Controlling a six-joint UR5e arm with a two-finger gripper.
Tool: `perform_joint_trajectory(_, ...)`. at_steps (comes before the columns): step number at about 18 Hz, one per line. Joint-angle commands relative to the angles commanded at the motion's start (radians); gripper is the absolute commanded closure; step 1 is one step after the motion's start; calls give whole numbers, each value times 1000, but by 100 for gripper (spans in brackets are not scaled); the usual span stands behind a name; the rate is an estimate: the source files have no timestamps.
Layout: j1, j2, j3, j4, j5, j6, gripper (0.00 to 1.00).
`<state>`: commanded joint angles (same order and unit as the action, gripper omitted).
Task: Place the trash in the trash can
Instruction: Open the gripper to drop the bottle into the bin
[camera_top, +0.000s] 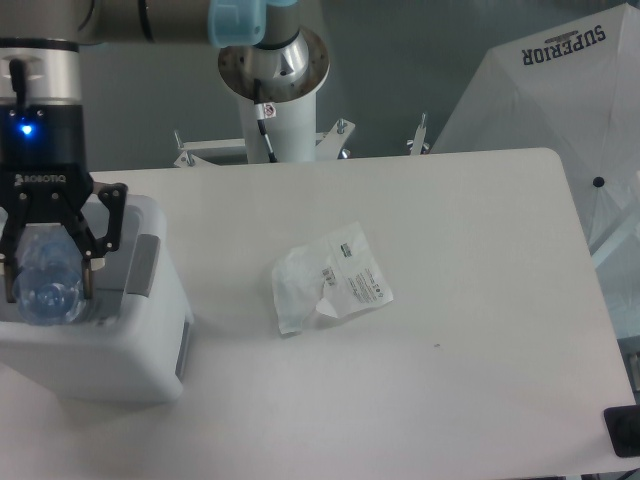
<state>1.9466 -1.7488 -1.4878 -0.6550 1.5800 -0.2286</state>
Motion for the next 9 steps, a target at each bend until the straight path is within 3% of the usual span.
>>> perform_joint_trajectory(2, 2, 21, -15, 0, 0, 3, 3)
perform_joint_trajectory(3, 3, 26, -9, 0, 0, 5, 1)
perform_joint_trajectory(6, 35, 77, -11, -3, 0, 6, 0)
perform_joint_trajectory(9, 174, 153, -87, -11, -5, 6, 0)
